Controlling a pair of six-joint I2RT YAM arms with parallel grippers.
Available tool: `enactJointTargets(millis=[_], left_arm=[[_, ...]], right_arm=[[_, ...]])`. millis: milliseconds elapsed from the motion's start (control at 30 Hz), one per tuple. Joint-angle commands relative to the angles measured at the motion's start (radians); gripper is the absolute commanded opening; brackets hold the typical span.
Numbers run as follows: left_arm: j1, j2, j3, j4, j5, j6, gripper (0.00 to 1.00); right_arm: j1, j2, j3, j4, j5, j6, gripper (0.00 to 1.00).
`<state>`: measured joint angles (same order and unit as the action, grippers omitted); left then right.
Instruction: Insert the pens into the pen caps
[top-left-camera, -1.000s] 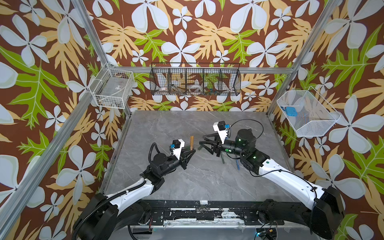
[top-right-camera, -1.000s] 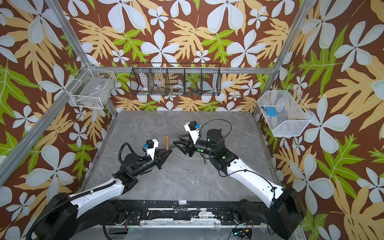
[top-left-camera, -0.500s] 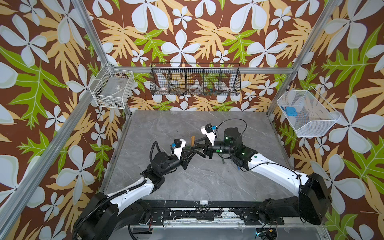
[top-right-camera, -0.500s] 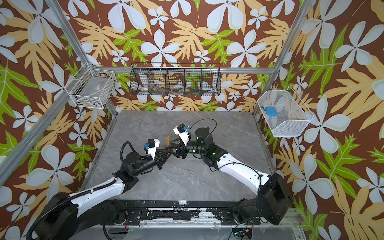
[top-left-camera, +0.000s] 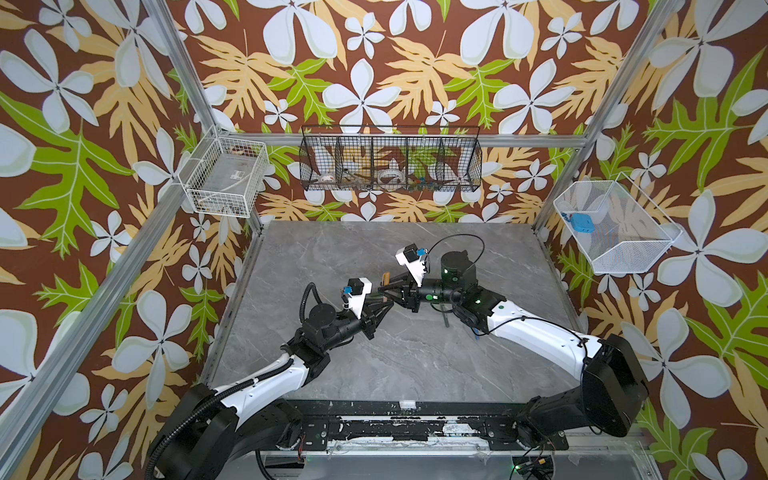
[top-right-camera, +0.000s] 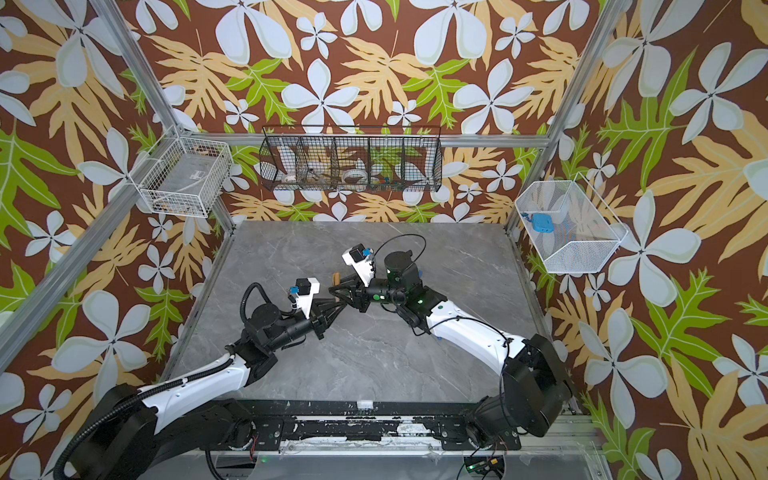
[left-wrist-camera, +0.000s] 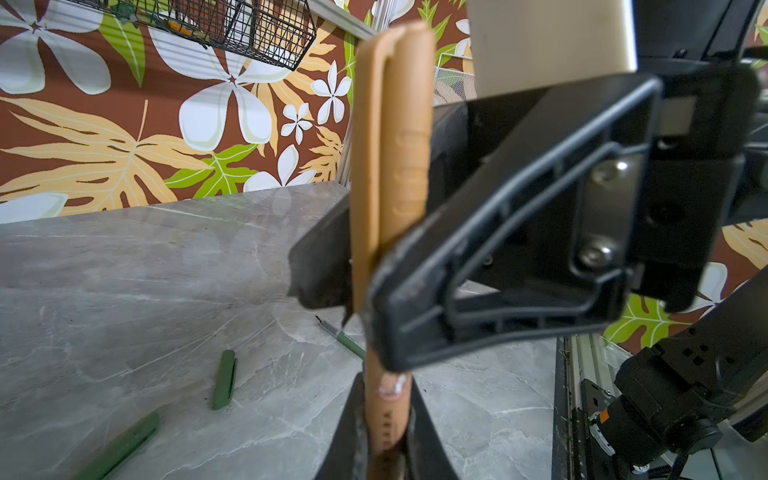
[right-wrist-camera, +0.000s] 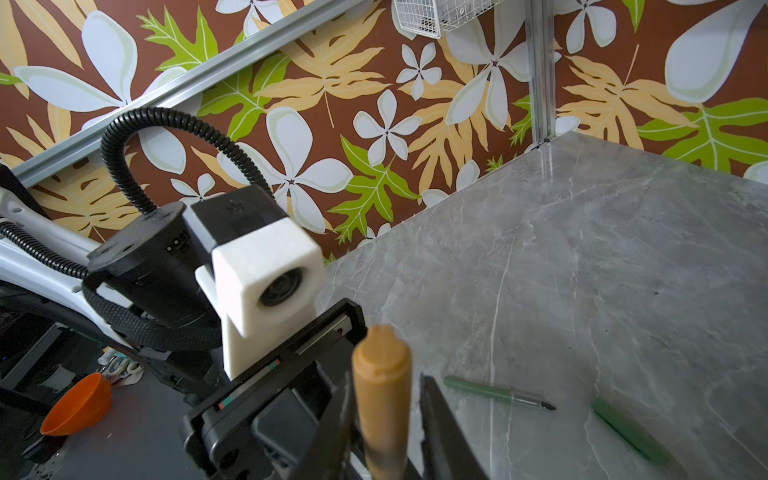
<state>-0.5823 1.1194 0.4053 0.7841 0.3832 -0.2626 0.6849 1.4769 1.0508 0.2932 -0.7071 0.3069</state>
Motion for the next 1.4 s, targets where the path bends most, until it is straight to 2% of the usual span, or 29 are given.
enactJointTargets(millis=[0,67,100,200,267,367,500,567,700,800,1000,1167,1367], left_arm=[[0.001,0.009,0.021,0.016,0.003,0.005,0.0],[0.001,0.013,0.031,0.003,-0.005,0.004,0.0],[0.001,0.014,0.032,0.002,-0.008,0.004,0.04],[0.001,0.01,0.028,-0.006,-0.035,0.009,0.21],[0.001,0.004,0.013,-0.006,-0.079,0.005,0.4],[0.001,-0.009,-0.032,0.031,-0.153,-0.001,0.59],[0.001,-0.044,-0.068,0.013,-0.194,0.023,0.73],[0.001,-0.049,-0.078,-0.002,-0.24,0.037,0.77],[0.001,-0.034,-0.081,-0.01,-0.307,0.041,0.81],[0.001,-0.024,-0.075,-0.012,-0.296,0.034,0.82],[0.001,-0.016,-0.076,-0.002,-0.266,0.021,0.84],[0.001,-0.023,-0.094,0.021,-0.26,0.018,0.87],[0.001,-0.023,-0.095,0.021,-0.248,0.025,0.87]], right_arm=[[0.0,0.006,0.018,0.017,-0.011,-0.004,0.11],[0.001,0.011,0.035,-0.011,-0.008,-0.011,0.05],[0.001,0.012,0.042,-0.026,-0.002,-0.015,0.02],[-0.001,0.011,0.064,-0.084,0.027,-0.034,0.0],[-0.003,0.006,0.082,-0.137,0.059,-0.046,0.0],[-0.013,-0.005,0.103,-0.202,0.084,-0.057,0.0],[-0.023,-0.031,0.112,-0.281,0.134,-0.074,0.0],[-0.033,-0.045,0.115,-0.324,0.164,-0.075,0.0],[-0.088,-0.05,0.161,-0.494,0.298,-0.059,0.0],[-0.194,-0.037,0.179,-0.617,0.357,-0.026,0.0],[-0.412,0.025,0.193,-0.795,0.397,-0.063,0.0],[-0.465,0.113,0.268,-0.924,0.646,-0.126,0.0],[-0.567,0.264,0.36,-0.995,0.717,-0.183,0.0]])
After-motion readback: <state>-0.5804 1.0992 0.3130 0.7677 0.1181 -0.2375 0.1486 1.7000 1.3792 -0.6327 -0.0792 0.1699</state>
